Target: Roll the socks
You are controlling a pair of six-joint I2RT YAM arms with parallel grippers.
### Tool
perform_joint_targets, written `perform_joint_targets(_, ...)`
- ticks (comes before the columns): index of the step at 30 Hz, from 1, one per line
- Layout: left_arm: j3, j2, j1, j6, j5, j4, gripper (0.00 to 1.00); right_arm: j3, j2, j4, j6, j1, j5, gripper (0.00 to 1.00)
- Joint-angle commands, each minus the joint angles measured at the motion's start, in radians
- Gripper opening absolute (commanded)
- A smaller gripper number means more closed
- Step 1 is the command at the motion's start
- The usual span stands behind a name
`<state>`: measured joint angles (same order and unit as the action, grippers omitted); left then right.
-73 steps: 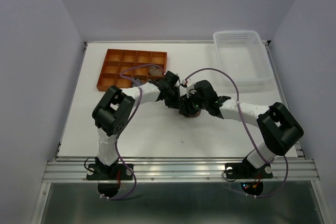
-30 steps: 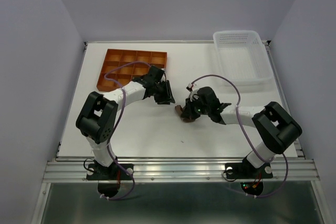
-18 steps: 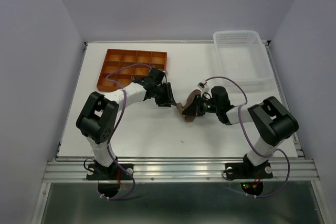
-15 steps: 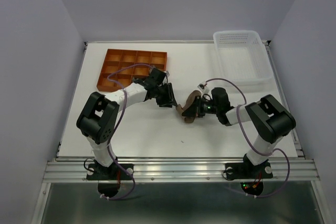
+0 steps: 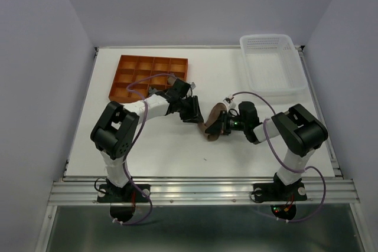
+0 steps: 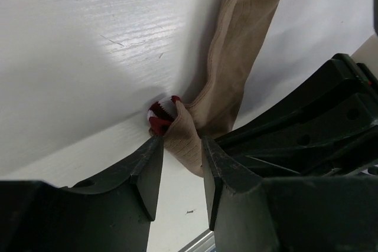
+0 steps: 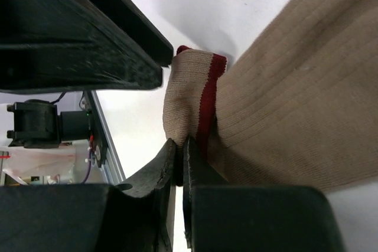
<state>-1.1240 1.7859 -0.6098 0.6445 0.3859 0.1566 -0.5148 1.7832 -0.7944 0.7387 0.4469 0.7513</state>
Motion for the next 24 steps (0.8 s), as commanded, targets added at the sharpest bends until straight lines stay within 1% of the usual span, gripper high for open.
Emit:
perform_joint_targets(1,-0.025,0.039,-0.024,-0.009,0.039,-0.029,0.43,0.019,0.010,-0.072,0.004,-0.014,-0.009,0.03)
perform_joint_targets(8,-0.020,0.070,-0.031,-0.006,0.031,-0.025,0.43,0.027,0.031,-0.077,0.007,-0.034,0.003,0.05)
perform_joint_targets(11,-0.025,0.079,-0.036,-0.005,0.025,-0.025,0.41,0.024,0.038,-0.075,0.001,-0.034,0.011,0.08)
perform_joint_targets(12,-0.028,0.084,-0.039,-0.003,0.016,-0.025,0.41,0.024,0.036,-0.075,-0.007,-0.034,0.013,0.13)
perform_joint_targets(13,-0.034,0.087,-0.047,0.000,0.011,-0.023,0.41,0.021,0.032,-0.072,-0.010,-0.034,0.020,0.20)
perform_joint_targets(14,-0.039,0.089,-0.048,0.000,0.005,-0.022,0.41,0.016,0.030,-0.066,-0.010,-0.034,0.028,0.30)
perform_joint_targets(15,-0.043,0.090,-0.051,0.004,-0.007,-0.019,0.40,-0.005,0.030,-0.027,-0.033,-0.034,0.057,0.33)
perform_joint_targets(17,-0.051,0.092,-0.056,0.004,-0.024,0.001,0.40,-0.033,0.006,0.045,-0.083,-0.034,0.063,0.39)
perform_joint_targets(19,-0.059,0.089,-0.061,0.003,-0.053,0.020,0.40,-0.060,-0.036,0.157,-0.136,-0.034,0.025,0.42)
perform_joint_targets(20,-0.059,0.086,-0.062,0.001,-0.062,0.024,0.40,-0.074,-0.088,0.212,-0.203,-0.034,-0.002,0.43)
perform_joint_targets(21,-0.060,0.084,-0.064,0.000,-0.076,0.030,0.40,-0.089,-0.115,0.271,-0.235,-0.034,-0.063,0.45)
perform_joint_targets(22,-0.063,0.081,-0.065,-0.003,-0.081,0.037,0.40,-0.118,-0.140,0.373,-0.267,-0.034,-0.094,0.47)
perform_joint_targets(24,-0.069,0.081,-0.070,-0.005,-0.087,0.044,0.40,-0.143,-0.210,0.488,-0.335,-0.034,-0.191,0.48)
